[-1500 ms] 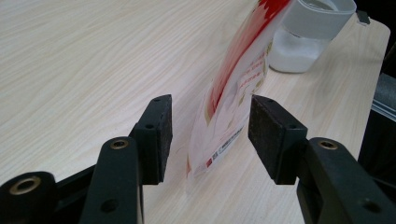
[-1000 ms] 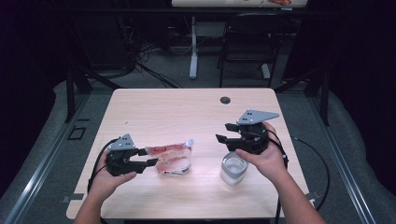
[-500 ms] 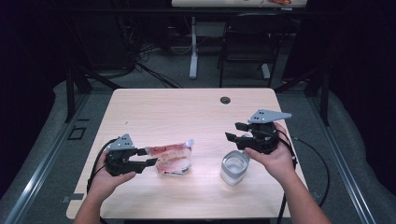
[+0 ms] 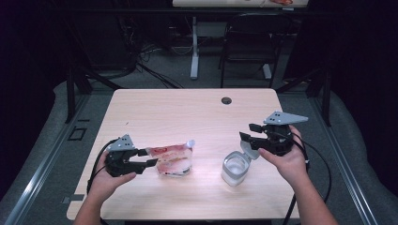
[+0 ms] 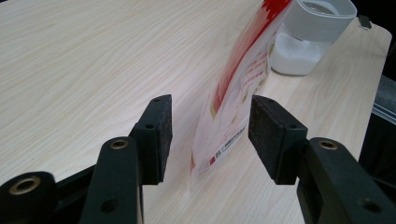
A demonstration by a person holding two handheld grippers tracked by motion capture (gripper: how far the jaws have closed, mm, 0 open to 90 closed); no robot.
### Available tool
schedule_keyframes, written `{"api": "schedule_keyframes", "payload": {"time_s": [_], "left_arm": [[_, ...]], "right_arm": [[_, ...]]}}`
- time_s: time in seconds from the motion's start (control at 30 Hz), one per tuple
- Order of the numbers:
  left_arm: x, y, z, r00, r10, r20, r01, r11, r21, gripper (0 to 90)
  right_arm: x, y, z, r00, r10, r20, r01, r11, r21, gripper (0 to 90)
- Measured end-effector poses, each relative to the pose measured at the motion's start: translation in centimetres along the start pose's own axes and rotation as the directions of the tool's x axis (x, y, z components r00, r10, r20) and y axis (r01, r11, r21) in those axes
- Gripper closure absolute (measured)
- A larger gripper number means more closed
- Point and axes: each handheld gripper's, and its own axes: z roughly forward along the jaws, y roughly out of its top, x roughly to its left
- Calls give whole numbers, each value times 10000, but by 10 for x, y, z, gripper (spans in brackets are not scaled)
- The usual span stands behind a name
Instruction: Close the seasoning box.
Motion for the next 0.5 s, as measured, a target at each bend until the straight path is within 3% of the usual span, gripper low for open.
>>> {"api": "schedule_keyframes", "payload": {"time_s": [0.27,0.3,0.5], "left_arm": [[1,0,-1,10000,5,-33,-5,10000,-2,501],[1,0,-1,10000,-12,-34,12,10000,3,501],[1,0,-1,10000,14,-36,-14,10000,23,501]], "right_arm": [[-7,-7,-5,9996,231,185,-229,9997,-114,522],[-10,-8,-7,9996,234,182,-233,9997,-26,587],[-16,-12,-9,9988,373,304,-374,9993,25,753]]}}
